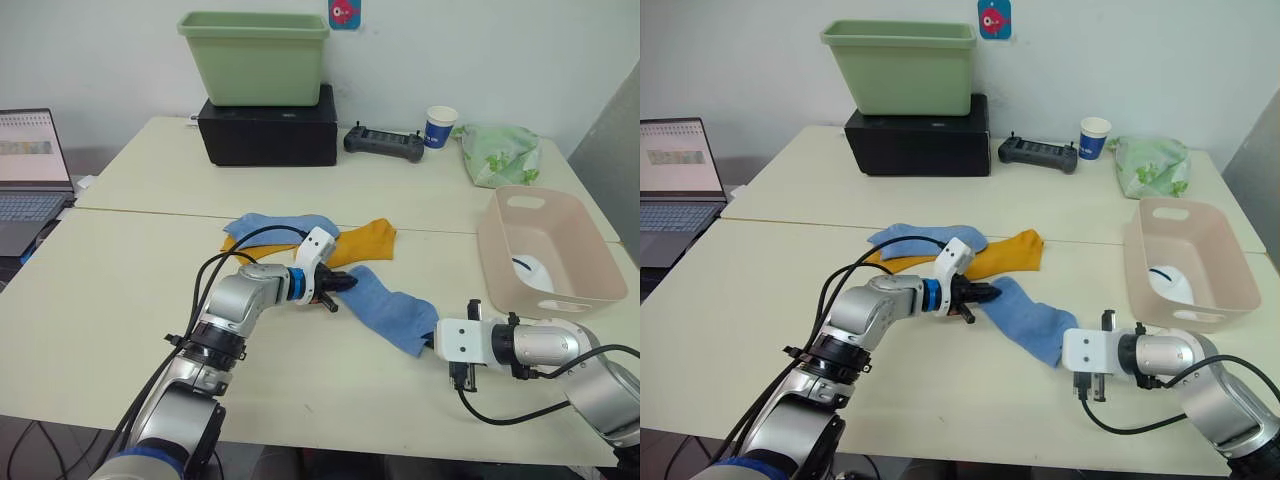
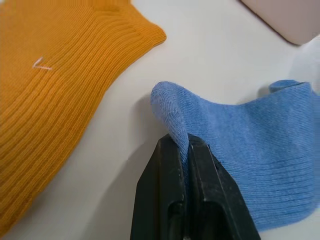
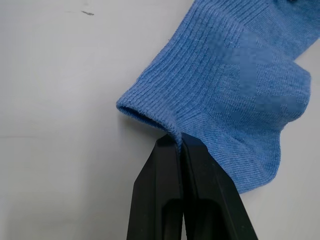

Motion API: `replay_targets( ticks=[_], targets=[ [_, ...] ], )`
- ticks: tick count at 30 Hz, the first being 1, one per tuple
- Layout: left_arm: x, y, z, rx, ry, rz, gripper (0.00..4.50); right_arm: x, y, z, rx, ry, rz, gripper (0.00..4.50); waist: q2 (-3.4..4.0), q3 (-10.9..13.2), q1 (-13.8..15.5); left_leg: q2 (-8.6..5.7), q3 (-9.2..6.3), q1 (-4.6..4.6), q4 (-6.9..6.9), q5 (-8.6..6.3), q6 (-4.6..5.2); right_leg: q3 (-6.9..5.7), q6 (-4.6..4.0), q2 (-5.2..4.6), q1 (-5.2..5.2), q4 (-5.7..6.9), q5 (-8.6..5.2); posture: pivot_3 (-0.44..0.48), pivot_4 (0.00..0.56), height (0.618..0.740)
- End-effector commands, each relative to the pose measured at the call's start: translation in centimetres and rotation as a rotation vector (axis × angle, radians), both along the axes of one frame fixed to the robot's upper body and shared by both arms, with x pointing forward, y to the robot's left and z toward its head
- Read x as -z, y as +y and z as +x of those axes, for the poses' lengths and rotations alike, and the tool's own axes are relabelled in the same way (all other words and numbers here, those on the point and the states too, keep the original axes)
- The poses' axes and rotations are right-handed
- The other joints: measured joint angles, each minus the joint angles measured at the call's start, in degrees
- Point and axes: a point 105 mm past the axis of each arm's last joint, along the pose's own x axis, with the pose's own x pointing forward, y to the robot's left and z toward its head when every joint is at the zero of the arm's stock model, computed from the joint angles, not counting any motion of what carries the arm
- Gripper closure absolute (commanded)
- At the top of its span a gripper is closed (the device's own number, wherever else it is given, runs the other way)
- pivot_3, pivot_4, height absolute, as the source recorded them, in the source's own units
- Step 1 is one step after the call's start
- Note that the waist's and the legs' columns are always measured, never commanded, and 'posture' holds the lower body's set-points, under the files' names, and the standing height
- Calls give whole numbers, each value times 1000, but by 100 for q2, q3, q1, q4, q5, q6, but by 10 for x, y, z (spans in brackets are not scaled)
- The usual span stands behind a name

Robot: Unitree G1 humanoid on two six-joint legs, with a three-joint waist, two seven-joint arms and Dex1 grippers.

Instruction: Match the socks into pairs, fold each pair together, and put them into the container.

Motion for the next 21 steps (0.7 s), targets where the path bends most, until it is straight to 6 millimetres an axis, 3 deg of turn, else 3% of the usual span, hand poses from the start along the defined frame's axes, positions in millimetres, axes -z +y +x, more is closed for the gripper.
replay_targets(
  ticks=[1,7,10,17,21],
  targets=[
    [-27,25,-8,-80,-56,-77,4449,-26,9,15,-102,-193,38,4500,0,1,-34,0,2,2,0,0,0,3,0,0,0,2,0,0,150,696],
    [-26,73,-44,-240,-20,-104,4449,-32,33,22,-248,-220,99,4500,1,1,-37,7,-4,11,-5,0,0,1,0,3,2,6,0,0,150,696],
    [-28,82,-65,-278,14,-186,4449,-29,44,23,-302,-203,118,4500,-2,2,8,6,-13,11,-3,0,0,2,0,-7,4,6,0,0,150,696],
    [3,102,-106,-490,82,-216,4449,-16,58,18,-433,-153,96,4500,-3,3,13,3,-36,25,-1,-4,5,-7,1,-24,34,-10,-1,0,150,696],
    [20,94,-117,-518,109,-198,4449,-7,56,19,-419,-112,80,4500,-3,3,13,-3,-44,42,-4,-13,19,-7,0,-24,48,-6,-1,0,150,696]
  ],
)
